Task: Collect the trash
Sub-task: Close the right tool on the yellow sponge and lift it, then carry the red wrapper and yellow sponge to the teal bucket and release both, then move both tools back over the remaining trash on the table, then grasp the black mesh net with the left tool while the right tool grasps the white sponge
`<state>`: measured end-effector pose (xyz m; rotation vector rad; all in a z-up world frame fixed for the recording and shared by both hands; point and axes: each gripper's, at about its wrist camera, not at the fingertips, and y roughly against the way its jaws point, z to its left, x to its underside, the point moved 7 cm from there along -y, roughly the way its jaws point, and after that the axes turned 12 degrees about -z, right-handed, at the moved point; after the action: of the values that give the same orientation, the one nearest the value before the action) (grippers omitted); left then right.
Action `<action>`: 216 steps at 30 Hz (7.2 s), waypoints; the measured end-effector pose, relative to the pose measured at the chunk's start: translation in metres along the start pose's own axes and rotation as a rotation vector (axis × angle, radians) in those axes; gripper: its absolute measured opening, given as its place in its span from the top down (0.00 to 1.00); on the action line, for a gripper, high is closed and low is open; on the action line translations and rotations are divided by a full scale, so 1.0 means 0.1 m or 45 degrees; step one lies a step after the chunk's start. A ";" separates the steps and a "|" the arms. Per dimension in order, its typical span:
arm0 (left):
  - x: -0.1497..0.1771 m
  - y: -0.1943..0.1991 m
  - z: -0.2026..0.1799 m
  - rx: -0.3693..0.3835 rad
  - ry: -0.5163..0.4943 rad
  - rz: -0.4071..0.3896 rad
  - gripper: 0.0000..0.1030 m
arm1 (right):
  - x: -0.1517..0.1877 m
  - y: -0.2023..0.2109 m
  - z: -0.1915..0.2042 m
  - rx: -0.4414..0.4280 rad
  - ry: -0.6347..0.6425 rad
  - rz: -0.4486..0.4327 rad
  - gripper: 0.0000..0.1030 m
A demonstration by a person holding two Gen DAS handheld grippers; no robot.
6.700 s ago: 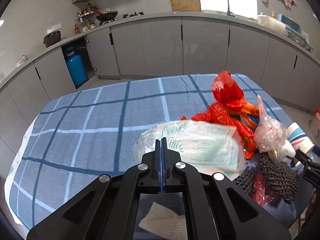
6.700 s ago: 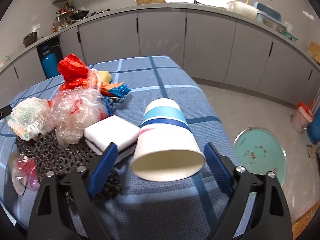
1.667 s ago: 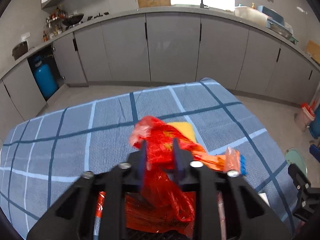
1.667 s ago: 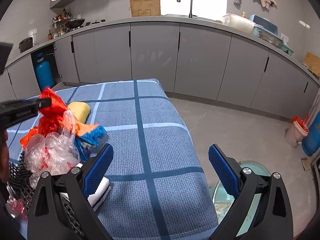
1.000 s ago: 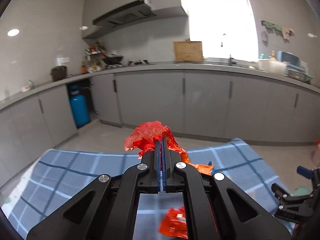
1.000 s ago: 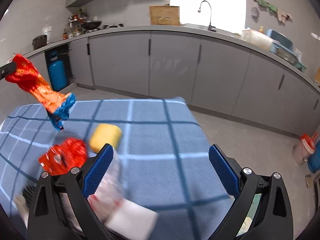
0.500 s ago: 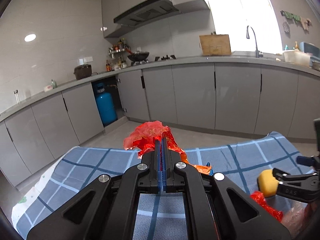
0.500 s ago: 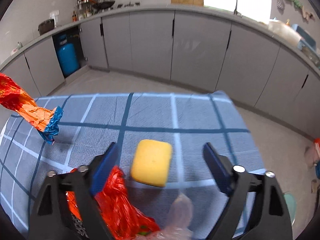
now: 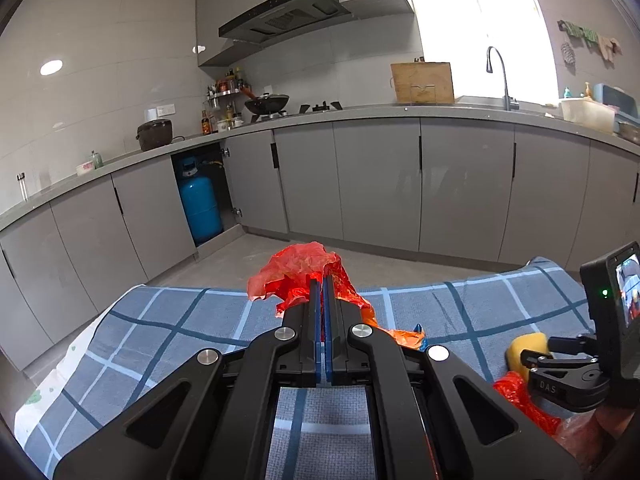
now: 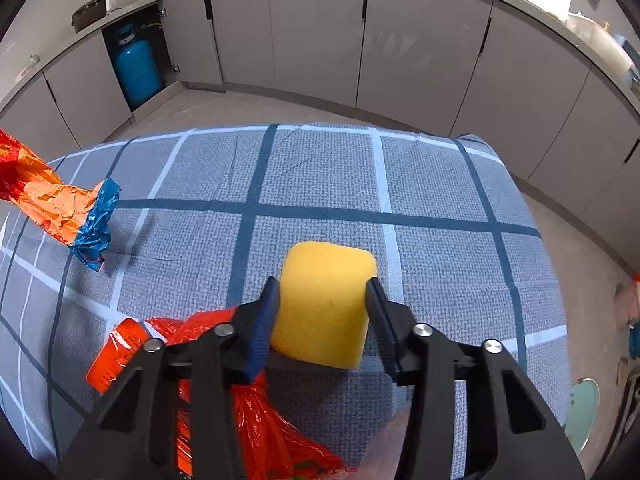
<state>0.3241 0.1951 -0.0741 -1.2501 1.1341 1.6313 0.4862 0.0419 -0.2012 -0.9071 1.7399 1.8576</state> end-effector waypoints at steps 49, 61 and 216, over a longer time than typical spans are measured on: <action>-0.61 0.89 -1.04 0.220 -0.103 -0.175 0.98 | -0.11 1.49 -0.89 0.011 -0.152 -0.410 0.51; -0.63 1.29 -2.09 0.434 -0.185 -0.216 0.98 | 0.40 1.84 -1.91 0.157 -0.290 -0.424 0.51; 0.69 1.25 -0.47 0.279 -0.235 0.207 0.89 | 1.22 1.38 -0.77 -0.029 -0.219 -0.264 0.40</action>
<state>0.2056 0.1160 -0.1234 -0.8685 1.2851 1.6513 0.3171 -0.0650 -0.1911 -0.8722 1.4679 1.7671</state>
